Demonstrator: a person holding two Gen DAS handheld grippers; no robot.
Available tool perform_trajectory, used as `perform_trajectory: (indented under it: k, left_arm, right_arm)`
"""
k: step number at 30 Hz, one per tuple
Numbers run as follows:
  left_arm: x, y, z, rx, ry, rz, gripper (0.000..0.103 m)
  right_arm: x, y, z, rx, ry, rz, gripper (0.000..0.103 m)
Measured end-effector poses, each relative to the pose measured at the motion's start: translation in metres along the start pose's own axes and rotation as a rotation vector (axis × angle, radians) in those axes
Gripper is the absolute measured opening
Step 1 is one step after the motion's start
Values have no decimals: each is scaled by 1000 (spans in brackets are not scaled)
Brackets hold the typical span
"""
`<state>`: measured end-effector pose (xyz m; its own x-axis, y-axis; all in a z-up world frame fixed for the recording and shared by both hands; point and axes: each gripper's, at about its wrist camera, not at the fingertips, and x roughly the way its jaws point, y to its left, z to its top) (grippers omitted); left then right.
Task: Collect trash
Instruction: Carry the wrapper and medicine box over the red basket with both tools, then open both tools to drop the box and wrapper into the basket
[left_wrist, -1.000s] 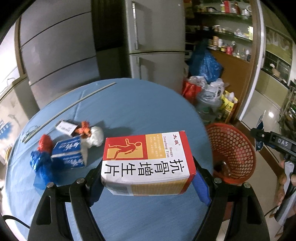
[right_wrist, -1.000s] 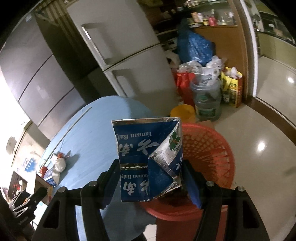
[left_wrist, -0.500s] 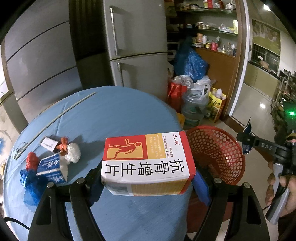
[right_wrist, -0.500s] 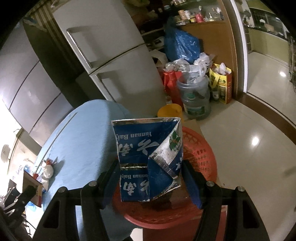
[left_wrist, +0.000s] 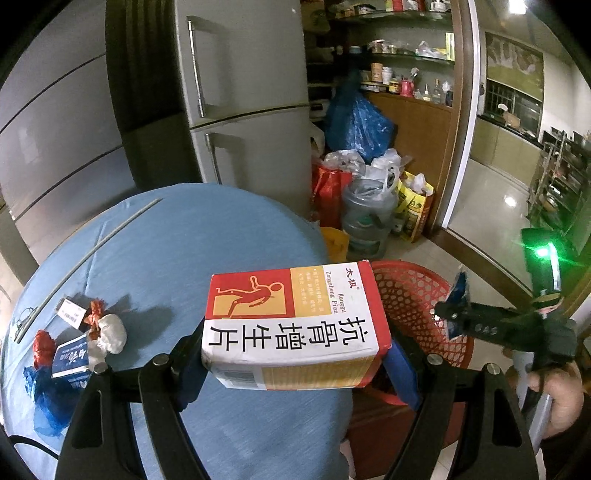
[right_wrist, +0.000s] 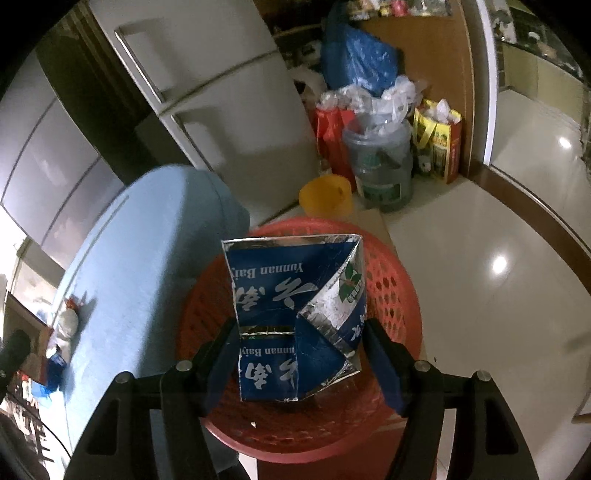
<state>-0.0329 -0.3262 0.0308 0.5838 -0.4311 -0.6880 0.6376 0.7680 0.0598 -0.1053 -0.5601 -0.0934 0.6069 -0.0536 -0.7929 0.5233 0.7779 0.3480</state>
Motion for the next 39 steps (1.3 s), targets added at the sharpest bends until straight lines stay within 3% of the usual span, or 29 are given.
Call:
perform_trajectory:
  k: [3,12,23,28,36,39]
  left_arm:
    - [4,-4,4,9,-2,-5,83]
    - [21,-23,16,41,8,-49,83]
    - [57,-71,23,98,62,-163,85]
    - [76,-84,32,115,129,-203,85]
    - [72,-52,28,4,140,-199,88]
    - [71,-46,31,-38,141,-236,88]
  right_arm:
    - [7,-1,1,-8,23,-25,82]
    - [-8,-14,6,53,-34,-33,82]
    - [-28,-46,-4,182,-59,-51,82]
    - [-37,-55,-6,202,-74,-63,82]
    - [-37,-47,-11,194,-70,-51,82]
    - [-34,-37,-11,182,-67,-29,82]
